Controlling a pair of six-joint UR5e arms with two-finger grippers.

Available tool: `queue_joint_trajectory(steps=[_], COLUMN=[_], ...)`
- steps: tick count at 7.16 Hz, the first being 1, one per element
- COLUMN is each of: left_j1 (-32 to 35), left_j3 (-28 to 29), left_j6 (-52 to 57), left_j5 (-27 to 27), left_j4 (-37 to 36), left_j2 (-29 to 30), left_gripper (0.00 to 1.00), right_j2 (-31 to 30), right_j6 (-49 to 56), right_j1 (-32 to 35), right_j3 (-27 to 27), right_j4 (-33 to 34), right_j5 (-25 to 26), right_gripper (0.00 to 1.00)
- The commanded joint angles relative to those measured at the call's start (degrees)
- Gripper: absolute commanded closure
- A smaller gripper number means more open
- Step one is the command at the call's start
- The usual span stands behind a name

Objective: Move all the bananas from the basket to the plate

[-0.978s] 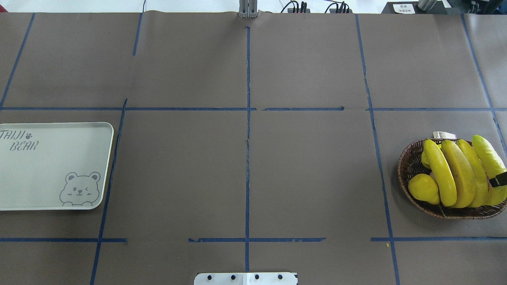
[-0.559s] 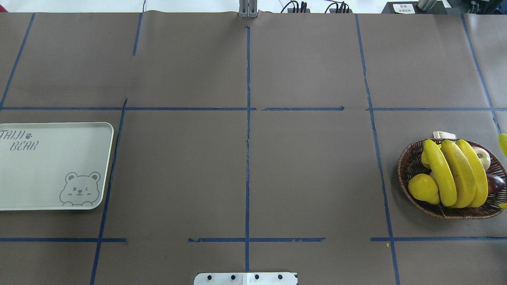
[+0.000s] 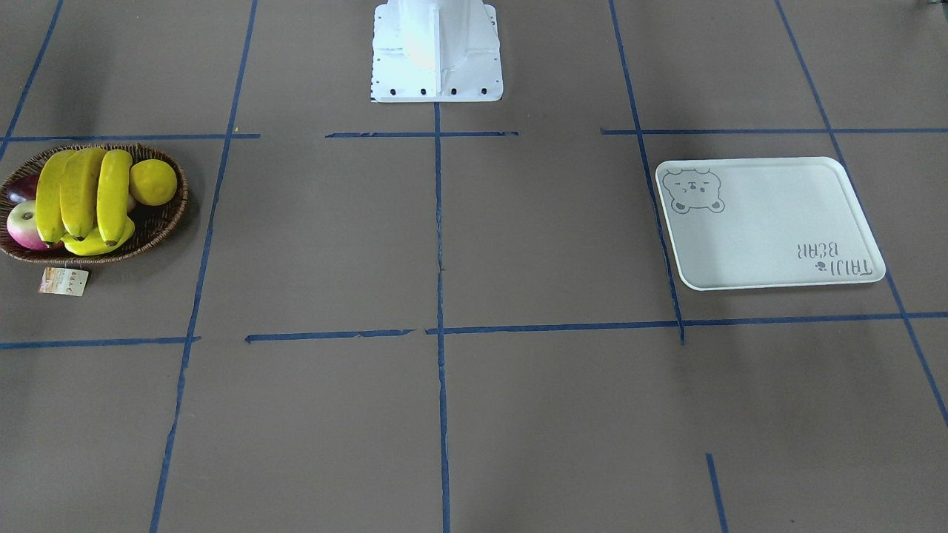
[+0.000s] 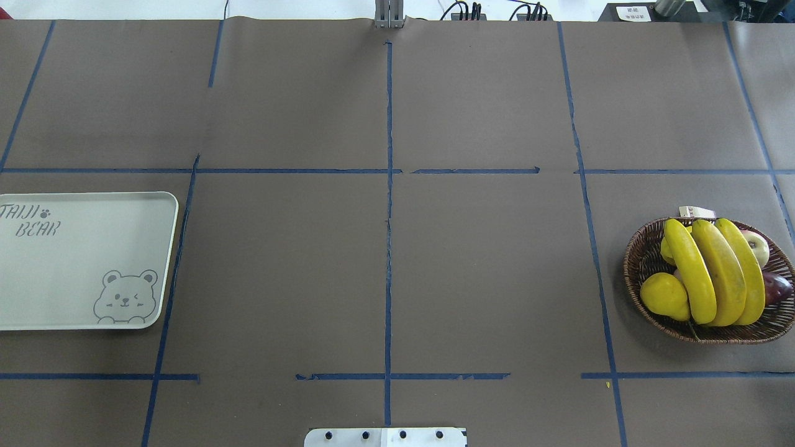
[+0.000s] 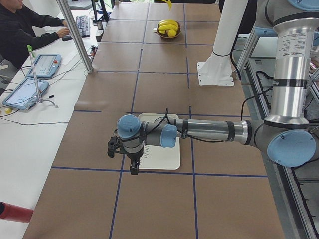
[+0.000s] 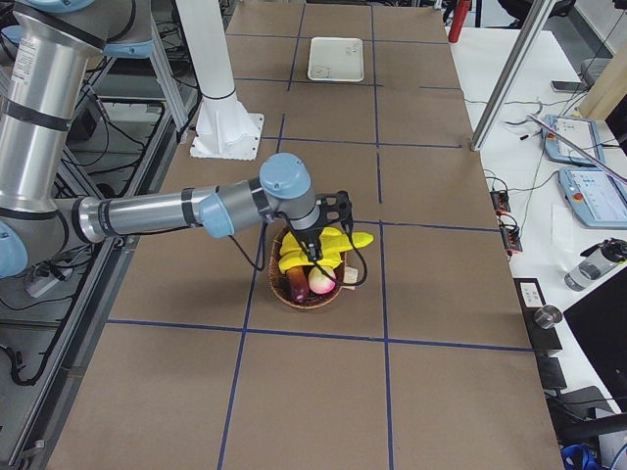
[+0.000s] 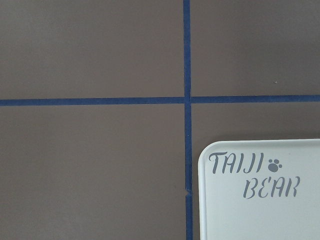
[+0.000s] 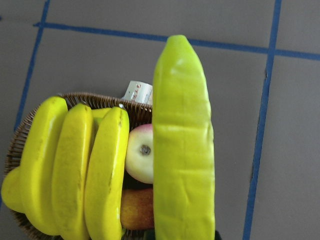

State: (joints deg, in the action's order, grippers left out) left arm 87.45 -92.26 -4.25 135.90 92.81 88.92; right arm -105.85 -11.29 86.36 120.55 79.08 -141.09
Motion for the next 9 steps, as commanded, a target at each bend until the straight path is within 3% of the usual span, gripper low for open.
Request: queue_joint_trajectory(steps=[1, 2, 4, 5, 8, 9], left_j1=[0.00, -0.26, -4.88, -8.84, -20.62, -23.61], left_j3=[-0.37, -1.24, -0.38, -0.37, -0.90, -1.08], left_j6=[-0.40, -3.02, -16.93, -27.81, -70.57, -83.25], left_j5=[2.52, 2.53, 2.53, 2.53, 2.00, 1.82], left_j4=[0.09, 0.96, 16.79, 24.45, 48.09, 51.04], left_j2=[0.20, 0.64, 1.52, 2.92, 11.33, 17.11], left_gripper=[0.00, 0.00, 0.00, 0.00, 0.01, 0.01], right_j2=[11.94, 18.86, 35.90, 39.98, 43.01, 43.18], right_j6=[-7.28, -17.70, -42.63, -51.03, -70.13, -71.40], right_j1=[-3.08, -11.31, -26.96, -33.04, -50.62, -54.33], right_j3=[1.09, 0.48, -5.39, -5.16, -4.71, -4.80], right_j4=[5.73, 5.82, 4.95, 4.16, -10.03, -12.09], right_j5=[-1.81, -1.73, 0.19, 3.60, 20.70, 24.16], right_gripper=[1.00, 1.00, 0.99, 0.99, 0.99, 0.99])
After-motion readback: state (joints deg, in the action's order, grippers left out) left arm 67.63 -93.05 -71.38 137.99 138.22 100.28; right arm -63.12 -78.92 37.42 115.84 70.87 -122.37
